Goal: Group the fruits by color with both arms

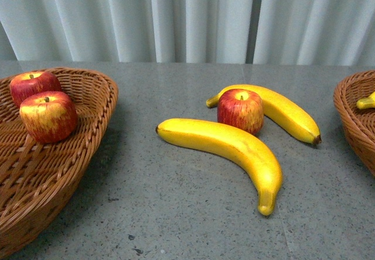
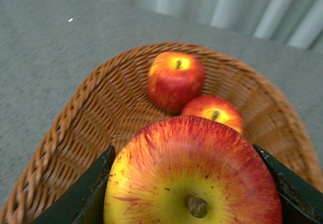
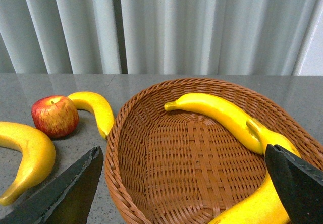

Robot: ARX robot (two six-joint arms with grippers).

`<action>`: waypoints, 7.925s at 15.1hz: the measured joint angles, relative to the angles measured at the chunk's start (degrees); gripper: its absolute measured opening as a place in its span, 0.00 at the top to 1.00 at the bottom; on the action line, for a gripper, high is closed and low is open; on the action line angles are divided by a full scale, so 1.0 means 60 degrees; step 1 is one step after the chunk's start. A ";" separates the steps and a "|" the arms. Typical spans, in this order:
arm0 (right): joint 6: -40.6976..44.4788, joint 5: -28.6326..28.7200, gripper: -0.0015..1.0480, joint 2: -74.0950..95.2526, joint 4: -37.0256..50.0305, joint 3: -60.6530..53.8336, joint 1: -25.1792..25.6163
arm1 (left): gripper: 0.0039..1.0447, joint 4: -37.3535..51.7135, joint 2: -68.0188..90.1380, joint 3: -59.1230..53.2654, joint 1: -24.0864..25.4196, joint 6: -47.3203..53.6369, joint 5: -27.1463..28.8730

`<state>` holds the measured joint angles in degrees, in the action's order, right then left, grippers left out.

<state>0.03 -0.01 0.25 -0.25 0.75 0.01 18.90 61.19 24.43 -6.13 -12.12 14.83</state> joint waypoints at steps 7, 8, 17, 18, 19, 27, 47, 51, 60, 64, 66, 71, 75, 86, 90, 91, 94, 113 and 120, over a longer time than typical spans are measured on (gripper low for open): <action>0.0000 0.0000 0.06 0.0000 0.0000 0.0000 0.0000 | 0.06 0.0674 -0.0459 0.0608 -0.1996 0.0284 0.0878; 0.0000 0.0000 0.06 0.0000 0.0000 0.0000 0.0000 | 0.06 0.0681 0.1133 0.2182 -0.3111 0.1322 -0.0481; 0.0000 0.0000 0.06 0.0000 0.0000 0.0000 0.0000 | 0.06 -0.1322 0.7435 0.7424 -0.3271 0.3683 -0.3603; 0.0000 0.0000 0.06 0.0000 0.0000 0.0000 0.0000 | 0.06 -0.1519 0.7858 0.7807 -0.3322 0.3781 -0.3818; 0.0000 0.0000 0.06 0.0000 0.0000 0.0000 0.0000 | 0.06 -0.1694 0.8120 0.8105 -0.3399 0.3850 -0.3905; 0.0000 0.0000 0.06 0.0000 0.0000 0.0000 0.0000 | 0.06 -0.2244 0.9322 0.8852 -0.4040 0.4299 -0.3337; 0.0000 0.0000 0.06 0.0000 0.0000 0.0000 0.0000 | 0.46 0.1381 0.5111 0.5038 -0.4105 0.3832 0.0313; 0.0000 0.0000 0.06 0.0000 0.0000 0.0000 0.0000 | 0.46 0.2546 0.1967 0.2204 -0.3249 0.2266 0.2393; 0.0000 0.0000 0.06 0.0000 0.0000 0.0000 0.0000 | 0.05 0.1909 0.0007 -0.0641 -0.2812 0.0590 0.3268; 0.0000 0.0000 0.06 0.0000 -0.0004 0.0000 0.0000 | 0.06 0.2149 -0.2007 -0.0590 -0.4288 0.2182 0.4623; 0.0000 0.0000 0.06 0.0000 0.0000 0.0000 0.0000 | 0.07 0.1446 -0.3144 -0.0747 -0.4557 0.2772 0.5023; 0.0000 0.0000 0.06 0.0000 0.0004 0.0000 0.0000 | 0.65 -0.1676 -0.7442 -0.2809 -0.1282 0.2091 -0.0004; 0.0000 0.0000 0.06 0.0000 0.0000 0.0000 0.0000 | 0.99 -0.1949 -0.8185 -0.3337 -0.0255 0.2051 -0.1118; 0.0000 0.0000 0.06 0.0000 0.0007 0.0000 0.0000 | 0.99 -0.3198 -1.0116 -0.3927 0.1005 0.2025 -0.2473; 0.0000 0.0000 0.06 0.0000 0.0004 0.0000 0.0000 | 0.73 -0.3187 -1.0116 -0.3927 0.1005 0.2022 -0.2466; 0.0000 0.0000 0.06 0.0000 0.0004 0.0000 0.0000 | 0.63 -0.3187 -1.0116 -0.3927 0.1005 0.2022 -0.2466; 0.0000 0.0000 0.06 0.0000 0.0004 0.0000 0.0000 | 0.26 -0.3187 -1.0116 -0.3927 0.1005 0.2022 -0.2466; -0.0492 -0.0295 0.06 1.4422 0.6309 0.7191 -0.5107 | 0.06 -0.3184 -1.0116 -0.3927 0.1005 0.2025 -0.2466; 0.0459 -0.0299 0.06 1.6593 0.4889 0.8182 -0.5501 | 0.06 -0.3187 -1.0116 -0.3927 0.1005 0.2022 -0.2466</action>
<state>2.79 -1.80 99.81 29.08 49.84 -32.99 -0.23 0.49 0.86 -0.10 0.01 0.03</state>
